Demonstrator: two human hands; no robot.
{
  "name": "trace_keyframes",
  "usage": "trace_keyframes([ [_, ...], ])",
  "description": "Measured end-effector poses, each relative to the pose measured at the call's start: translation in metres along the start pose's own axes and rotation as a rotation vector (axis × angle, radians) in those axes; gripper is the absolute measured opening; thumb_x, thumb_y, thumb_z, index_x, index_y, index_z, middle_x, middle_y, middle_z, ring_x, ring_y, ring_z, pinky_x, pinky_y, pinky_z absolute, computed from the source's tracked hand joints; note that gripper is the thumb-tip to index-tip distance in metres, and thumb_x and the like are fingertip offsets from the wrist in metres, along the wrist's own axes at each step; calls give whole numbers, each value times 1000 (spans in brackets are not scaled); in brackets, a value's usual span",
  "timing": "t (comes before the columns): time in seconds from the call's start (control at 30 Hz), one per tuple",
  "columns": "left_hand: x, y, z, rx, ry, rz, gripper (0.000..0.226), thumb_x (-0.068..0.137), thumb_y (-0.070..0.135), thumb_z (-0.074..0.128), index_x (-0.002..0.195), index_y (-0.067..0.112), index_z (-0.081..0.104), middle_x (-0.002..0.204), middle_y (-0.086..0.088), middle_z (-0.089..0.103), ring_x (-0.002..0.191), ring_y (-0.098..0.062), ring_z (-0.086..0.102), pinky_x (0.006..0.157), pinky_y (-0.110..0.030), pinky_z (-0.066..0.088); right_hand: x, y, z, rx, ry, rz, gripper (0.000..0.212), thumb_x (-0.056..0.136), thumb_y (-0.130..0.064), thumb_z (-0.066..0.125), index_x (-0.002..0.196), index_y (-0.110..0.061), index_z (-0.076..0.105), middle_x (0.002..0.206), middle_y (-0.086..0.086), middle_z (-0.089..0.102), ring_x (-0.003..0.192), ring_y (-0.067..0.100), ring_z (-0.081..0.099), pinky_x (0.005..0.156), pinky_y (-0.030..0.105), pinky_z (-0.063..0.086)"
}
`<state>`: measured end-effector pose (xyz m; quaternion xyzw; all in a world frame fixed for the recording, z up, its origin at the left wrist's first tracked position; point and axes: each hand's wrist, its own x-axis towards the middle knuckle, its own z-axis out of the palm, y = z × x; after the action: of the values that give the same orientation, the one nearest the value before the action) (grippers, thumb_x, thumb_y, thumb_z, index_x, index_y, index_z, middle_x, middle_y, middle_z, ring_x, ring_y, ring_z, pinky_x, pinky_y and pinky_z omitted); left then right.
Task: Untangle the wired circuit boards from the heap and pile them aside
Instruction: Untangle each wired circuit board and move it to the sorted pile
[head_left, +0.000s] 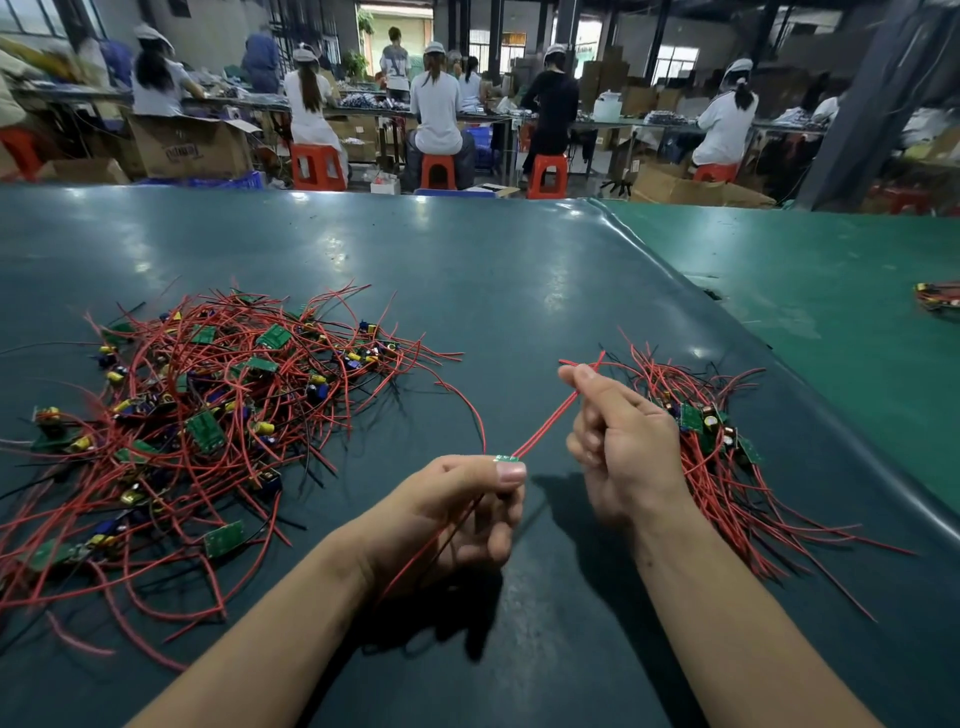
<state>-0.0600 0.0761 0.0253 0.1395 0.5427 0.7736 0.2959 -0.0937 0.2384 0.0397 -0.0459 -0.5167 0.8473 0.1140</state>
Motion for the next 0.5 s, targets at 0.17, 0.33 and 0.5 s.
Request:
trace_keyframes([
  [0.17,-6,3,-5,-88,-84,41,29,64,37,77,60,14,61,40,-2,45,29,-8,35,42,-24,21,3,0,0,170,59,16,28,100,-21,51,81,-7,67,55,-1,49,32,5,29,34,13,20],
  [0.33,-14,17,-15,-391,-51,110,35,74,41,76,62,16,56,41,4,45,26,-8,38,38,-18,29,-7,-3,1,-137,-174,188,45,93,-50,51,66,-17,67,49,-1,46,33,10,32,39,12,22],
  [0.5,-13,11,-8,-67,87,-85,63,70,78,52,51,19,62,36,3,46,23,-7,38,30,-14,32,-28,8,13,-449,-605,248,46,67,-62,64,69,-17,62,50,1,51,35,8,40,35,13,29],
])
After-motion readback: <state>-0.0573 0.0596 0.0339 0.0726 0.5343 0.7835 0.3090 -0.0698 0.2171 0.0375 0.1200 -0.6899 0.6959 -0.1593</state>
